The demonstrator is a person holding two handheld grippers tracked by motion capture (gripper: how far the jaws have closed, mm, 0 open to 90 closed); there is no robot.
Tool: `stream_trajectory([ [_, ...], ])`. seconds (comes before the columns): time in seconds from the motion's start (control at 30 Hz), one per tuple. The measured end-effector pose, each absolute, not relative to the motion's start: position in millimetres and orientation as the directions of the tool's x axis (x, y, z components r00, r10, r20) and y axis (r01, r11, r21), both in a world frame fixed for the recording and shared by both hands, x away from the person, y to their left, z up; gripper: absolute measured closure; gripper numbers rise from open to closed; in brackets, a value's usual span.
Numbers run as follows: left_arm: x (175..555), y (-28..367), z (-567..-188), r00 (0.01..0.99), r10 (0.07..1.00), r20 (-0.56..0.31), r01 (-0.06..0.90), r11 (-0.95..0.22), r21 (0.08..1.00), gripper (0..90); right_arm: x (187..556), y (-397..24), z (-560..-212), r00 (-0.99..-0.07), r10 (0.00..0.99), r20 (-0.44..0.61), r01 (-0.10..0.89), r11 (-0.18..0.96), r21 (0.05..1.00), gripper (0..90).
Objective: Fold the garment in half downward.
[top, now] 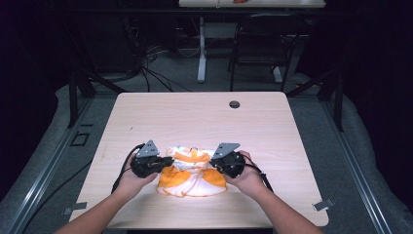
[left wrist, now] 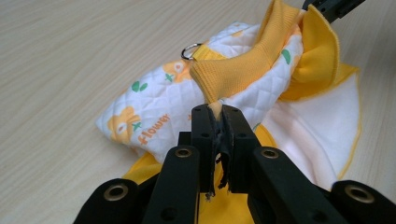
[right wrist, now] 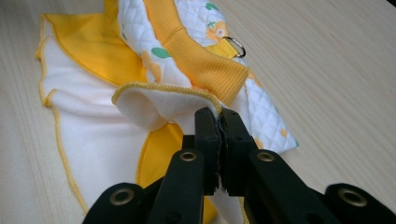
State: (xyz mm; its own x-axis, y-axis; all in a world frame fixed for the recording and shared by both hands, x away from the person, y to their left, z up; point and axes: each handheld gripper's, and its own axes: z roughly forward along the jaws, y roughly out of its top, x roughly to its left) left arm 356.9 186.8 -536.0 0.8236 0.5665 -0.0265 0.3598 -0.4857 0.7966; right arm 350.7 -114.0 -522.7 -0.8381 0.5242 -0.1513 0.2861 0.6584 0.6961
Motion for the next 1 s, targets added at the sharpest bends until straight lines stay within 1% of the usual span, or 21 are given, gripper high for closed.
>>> stream_trajectory([
  [0.17, 350, 187, -539, 0.828, 0.558, -0.046, 0.365, -0.476, 0.8, 84.0, 344, -118, -527, -0.836, 0.534, -0.124, 0.296, 0.63, 0.718, 84.6],
  [0.23, 348, 188, -538, 0.828, 0.558, -0.056, 0.369, -0.467, 0.803, 82.6, 342, -120, -527, -0.837, 0.537, -0.107, 0.302, 0.616, 0.728, 78.6],
  [0.33, 345, 190, -537, 0.825, 0.562, -0.065, 0.377, -0.46, 0.804, 81.1, 339, -123, -526, -0.835, 0.543, -0.091, 0.31, 0.6, 0.738, 77.3],
  [0.43, 341, 192, -534, 0.826, 0.559, -0.075, 0.38, -0.452, 0.807, 76.7, 335, -126, -523, -0.84, 0.538, -0.073, 0.313, 0.59, 0.745, 72.0],
  [0.53, 337, 195, -529, 0.829, 0.553, -0.083, 0.375, -0.441, 0.815, 72.9, 330, -128, -518, -0.845, 0.531, -0.067, 0.307, 0.584, 0.752, 70.1],
  [0.73, 335, 202, -512, 0.825, 0.559, -0.083, 0.361, -0.408, 0.839, 71.4, 326, -134, -509, -0.842, 0.537, -0.049, 0.307, 0.552, 0.775, 68.3],
  [0.77, 336, 202, -511, 0.823, 0.562, -0.078, 0.359, -0.409, 0.839, 71.6, 326, -134, -508, -0.836, 0.546, -0.051, 0.307, 0.544, 0.781, 68.7],
  [0.83, 340, 202, -510, 0.812, 0.58, -0.066, 0.363, -0.414, 0.835, 73.9, 329, -135, -505, -0.832, 0.552, -0.057, 0.31, 0.547, 0.777, 72.1],
  [0.93, 352, 200, -515, 0.796, 0.602, -0.068, 0.387, -0.419, 0.821, 81.6, 337, -131, -505, -0.82, 0.569, -0.059, 0.323, 0.545, 0.774, 82.0],
  [1.0, 360, 197, -521, 0.786, 0.615, -0.073, 0.407, -0.425, 0.808, 85.8, 345, -127, -507, -0.815, 0.577, -0.058, 0.331, 0.545, 0.77, 85.6],
])
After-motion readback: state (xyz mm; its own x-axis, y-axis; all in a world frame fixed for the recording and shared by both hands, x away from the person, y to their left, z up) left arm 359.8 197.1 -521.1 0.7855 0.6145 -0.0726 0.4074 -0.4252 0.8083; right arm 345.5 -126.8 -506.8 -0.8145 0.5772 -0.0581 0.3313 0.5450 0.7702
